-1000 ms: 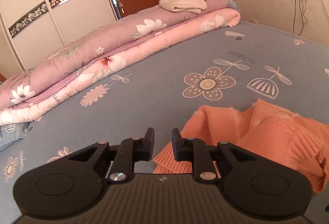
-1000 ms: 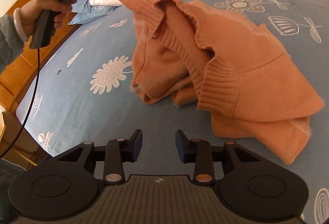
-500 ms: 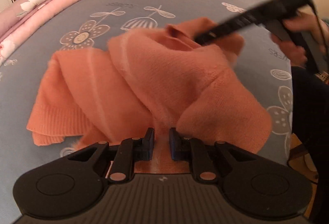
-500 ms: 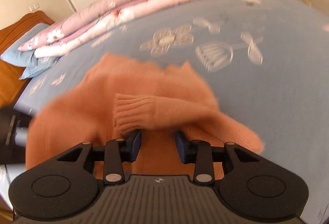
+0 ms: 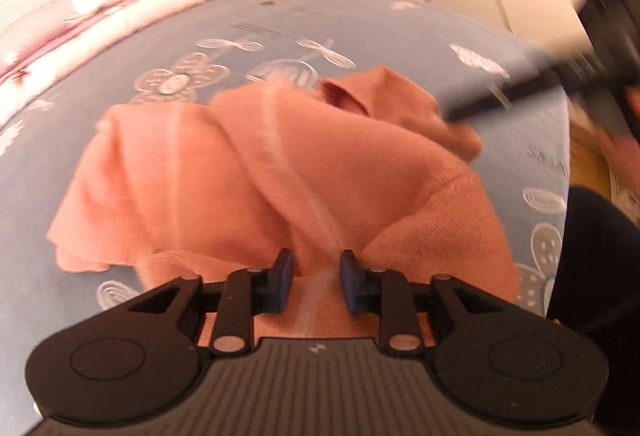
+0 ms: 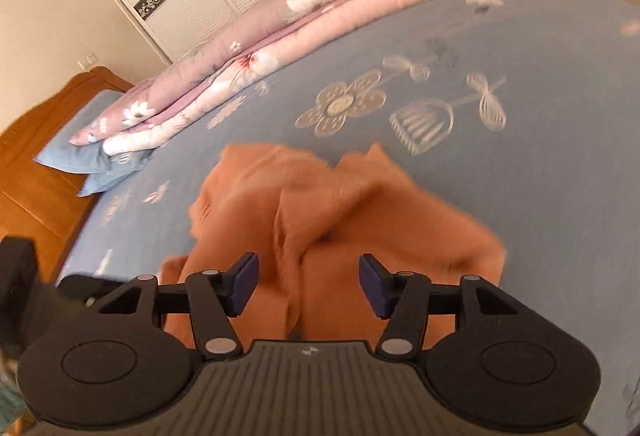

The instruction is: Fold clothes

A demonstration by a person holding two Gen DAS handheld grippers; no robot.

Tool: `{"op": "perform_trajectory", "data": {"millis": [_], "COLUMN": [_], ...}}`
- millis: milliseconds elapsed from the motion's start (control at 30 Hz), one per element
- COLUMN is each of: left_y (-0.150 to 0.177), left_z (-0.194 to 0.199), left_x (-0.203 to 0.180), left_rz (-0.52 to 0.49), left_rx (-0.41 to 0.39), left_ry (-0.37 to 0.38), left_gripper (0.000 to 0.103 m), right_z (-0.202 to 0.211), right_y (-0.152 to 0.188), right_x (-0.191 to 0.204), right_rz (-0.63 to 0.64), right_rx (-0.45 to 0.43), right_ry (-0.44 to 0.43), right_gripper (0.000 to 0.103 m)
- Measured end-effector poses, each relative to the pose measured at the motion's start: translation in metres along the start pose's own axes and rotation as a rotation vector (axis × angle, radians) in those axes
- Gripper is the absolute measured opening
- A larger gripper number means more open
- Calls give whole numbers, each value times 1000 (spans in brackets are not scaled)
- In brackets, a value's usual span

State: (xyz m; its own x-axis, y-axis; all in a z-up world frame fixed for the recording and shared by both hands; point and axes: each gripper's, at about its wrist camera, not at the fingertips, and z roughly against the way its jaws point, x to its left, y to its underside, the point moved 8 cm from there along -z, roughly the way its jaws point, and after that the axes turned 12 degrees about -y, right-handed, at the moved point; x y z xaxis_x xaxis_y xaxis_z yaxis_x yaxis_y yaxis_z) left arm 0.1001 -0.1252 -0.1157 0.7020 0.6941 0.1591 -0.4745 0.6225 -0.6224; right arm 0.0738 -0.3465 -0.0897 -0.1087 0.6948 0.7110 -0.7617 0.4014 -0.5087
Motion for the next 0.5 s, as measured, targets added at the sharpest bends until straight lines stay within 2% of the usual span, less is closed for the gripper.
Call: {"op": "perform_trajectory", "data": {"millis": [67,167,200,267,333,400,433,467,500], "left_y": [-1,-2,-2,0,3,6,6,7,7], "left_z": [9,14,15,15,17,16,13,14,16], "left_x": [8,9,10,8,7,7,7,8,8], "left_rz": [34,-11,-24,-25,-18,-9,-7,-6,-6], "left_rx": [-7,-9,0,9,8,7,8,8,8], "left_ry": [-10,-82,-102,-95,-84,-78,-80,-86,-94], "left_gripper": [41,41,41,41,41,42,42,42,42], "right_z": [2,-10,-14,-24,-34,-42,-47,-51,-55], "right_y": [36,71,76,78,71,60,54,49,44], "right_x": [-4,-5,-5,-3,-1,0,0,1,6], "right_rz": [-147,-365,-426,-530,-581,-612,-614,-589,-533], "right_rx": [46,77,67,43,10,-44,-58,-48,-20], "right_ry": [-99,-250,-284,-355,-391,-389,-377,-351,-322], "right_gripper": [63,66,67,72,73,73,62,46,20]}}
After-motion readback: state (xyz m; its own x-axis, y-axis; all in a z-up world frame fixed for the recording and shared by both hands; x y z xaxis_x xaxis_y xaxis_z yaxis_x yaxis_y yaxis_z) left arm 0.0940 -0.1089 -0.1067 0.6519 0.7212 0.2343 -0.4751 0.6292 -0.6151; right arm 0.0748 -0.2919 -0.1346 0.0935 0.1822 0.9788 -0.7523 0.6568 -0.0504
